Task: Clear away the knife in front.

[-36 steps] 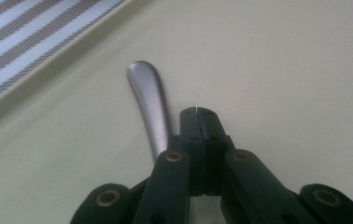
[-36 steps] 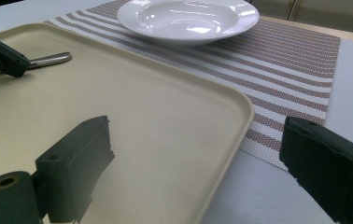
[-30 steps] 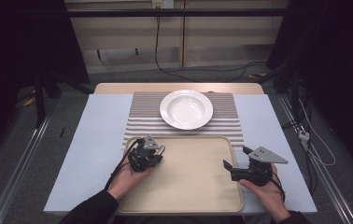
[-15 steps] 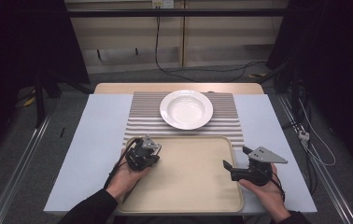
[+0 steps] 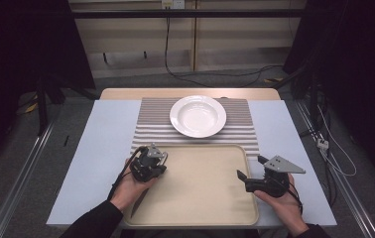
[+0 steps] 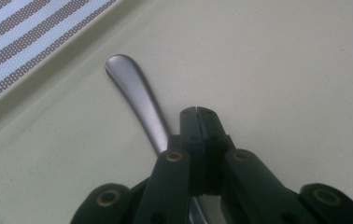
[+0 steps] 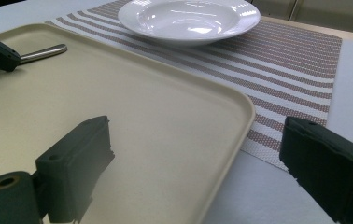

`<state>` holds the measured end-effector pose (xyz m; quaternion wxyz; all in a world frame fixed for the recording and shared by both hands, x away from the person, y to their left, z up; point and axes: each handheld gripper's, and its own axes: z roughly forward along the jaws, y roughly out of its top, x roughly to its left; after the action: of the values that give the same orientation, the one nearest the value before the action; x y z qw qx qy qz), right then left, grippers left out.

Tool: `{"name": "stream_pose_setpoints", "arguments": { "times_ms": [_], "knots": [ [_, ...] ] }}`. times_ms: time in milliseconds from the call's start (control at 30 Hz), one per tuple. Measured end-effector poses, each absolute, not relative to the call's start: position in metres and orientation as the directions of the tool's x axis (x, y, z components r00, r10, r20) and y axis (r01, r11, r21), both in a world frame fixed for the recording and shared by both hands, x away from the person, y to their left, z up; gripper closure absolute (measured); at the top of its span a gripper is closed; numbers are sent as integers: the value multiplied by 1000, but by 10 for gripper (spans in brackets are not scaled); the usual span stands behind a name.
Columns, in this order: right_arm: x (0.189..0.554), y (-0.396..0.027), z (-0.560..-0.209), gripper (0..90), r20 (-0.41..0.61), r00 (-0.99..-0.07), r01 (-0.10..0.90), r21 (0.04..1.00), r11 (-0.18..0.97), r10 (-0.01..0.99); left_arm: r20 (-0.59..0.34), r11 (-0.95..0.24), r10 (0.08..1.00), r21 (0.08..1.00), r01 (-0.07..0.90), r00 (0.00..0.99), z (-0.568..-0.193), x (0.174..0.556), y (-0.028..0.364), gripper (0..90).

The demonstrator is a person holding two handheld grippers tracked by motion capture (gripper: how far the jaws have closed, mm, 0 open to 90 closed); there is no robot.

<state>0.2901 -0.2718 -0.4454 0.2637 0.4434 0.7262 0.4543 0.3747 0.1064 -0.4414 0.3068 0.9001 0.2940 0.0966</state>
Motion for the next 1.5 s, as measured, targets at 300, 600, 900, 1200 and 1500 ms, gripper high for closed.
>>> {"name": "stream_pose_setpoints", "arguments": {
  "times_ms": [300,600,900,1200,1500],
  "knots": [
    [290,-271,-445,94,20,-468,404,894,194,883,-11,-635,605,597,491,796,-440,377,116,900],
    [290,-271,-446,94,21,-470,405,893,195,882,-8,-629,618,595,501,786,-440,379,125,900],
    [290,-271,-445,94,21,-470,404,894,194,882,-8,-617,641,590,521,768,-439,379,131,900],
    [290,-271,-445,94,21,-470,402,895,193,882,-5,-612,651,587,530,759,-439,378,136,900],
    [290,-272,-445,94,21,-470,403,895,193,883,-12,-598,666,589,543,746,-439,375,141,900]
  ]
}}
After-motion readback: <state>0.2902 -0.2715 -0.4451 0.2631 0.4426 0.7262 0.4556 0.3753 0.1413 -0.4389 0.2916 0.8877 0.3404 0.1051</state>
